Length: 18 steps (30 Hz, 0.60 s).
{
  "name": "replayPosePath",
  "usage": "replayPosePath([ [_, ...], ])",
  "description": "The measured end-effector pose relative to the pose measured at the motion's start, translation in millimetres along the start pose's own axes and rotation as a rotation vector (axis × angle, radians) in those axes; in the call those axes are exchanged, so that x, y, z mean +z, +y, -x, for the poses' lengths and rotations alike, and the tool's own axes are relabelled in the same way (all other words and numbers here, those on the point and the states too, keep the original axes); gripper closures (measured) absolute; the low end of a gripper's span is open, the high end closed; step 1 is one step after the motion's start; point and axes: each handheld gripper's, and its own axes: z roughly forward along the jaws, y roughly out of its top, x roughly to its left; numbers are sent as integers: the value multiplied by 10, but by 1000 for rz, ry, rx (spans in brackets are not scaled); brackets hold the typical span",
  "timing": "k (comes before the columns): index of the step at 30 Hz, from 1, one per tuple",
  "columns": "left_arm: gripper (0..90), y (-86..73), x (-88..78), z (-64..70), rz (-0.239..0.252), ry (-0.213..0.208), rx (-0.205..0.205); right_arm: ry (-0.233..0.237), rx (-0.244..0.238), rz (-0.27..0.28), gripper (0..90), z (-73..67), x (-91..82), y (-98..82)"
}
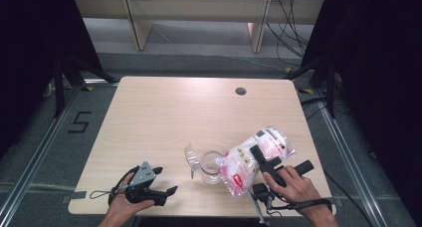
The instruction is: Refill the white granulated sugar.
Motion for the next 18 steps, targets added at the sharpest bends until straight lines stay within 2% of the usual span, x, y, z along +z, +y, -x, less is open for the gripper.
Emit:
replayPosePath([
  [3, 169, 2, 0, -2, 0, 0, 5, 4, 7, -2, 495, 1, -4, 5],
  [5, 168, -5, 4, 12, -1, 1, -16, 5, -7, 1, 495, 0, -3, 8],
  [11, 168, 2, -5, 12, -9, 7, -2, 9, -3, 0, 497, -6, -5, 9],
  [13, 169, 0, 2, 23, -4, 4, -15, 4, -9, 0, 497, -6, -5, 0],
  [15, 169, -1, 2, 18, -5, 2, -6, 8, 1, -6, 498, -8, -16, -5],
  [16, 168, -2, 3, 18, -4, 3, -8, -1, -18, -5, 498, 6, -17, -13],
  [18, 168, -1, -4, 15, -12, 12, -5, 3, -14, -15, 499, 6, -23, -13],
])
